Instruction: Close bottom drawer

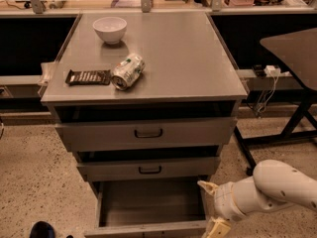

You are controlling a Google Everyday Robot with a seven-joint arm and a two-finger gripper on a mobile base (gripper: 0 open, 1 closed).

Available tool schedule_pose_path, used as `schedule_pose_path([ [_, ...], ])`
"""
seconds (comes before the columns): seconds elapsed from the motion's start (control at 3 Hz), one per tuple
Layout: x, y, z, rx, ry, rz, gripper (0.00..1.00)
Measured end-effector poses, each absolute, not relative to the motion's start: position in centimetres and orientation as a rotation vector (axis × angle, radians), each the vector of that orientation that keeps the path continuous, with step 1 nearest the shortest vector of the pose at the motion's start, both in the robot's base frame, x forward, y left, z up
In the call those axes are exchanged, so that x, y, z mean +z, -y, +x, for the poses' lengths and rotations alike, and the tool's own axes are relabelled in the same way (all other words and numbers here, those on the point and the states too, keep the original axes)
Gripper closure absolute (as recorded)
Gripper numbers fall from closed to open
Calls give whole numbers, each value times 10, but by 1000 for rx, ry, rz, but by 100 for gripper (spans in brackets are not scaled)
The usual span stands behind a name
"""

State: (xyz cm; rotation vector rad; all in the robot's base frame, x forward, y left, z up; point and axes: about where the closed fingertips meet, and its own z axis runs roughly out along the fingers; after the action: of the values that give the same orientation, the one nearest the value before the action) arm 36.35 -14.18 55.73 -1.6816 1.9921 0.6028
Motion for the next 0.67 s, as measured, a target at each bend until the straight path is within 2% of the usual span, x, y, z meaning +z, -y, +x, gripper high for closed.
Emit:
schedule_pose_path([
  [0.33, 508, 149, 377, 646, -1882, -1635, 0],
  [0.67, 449, 163, 362, 714, -1750, -1683, 0],
])
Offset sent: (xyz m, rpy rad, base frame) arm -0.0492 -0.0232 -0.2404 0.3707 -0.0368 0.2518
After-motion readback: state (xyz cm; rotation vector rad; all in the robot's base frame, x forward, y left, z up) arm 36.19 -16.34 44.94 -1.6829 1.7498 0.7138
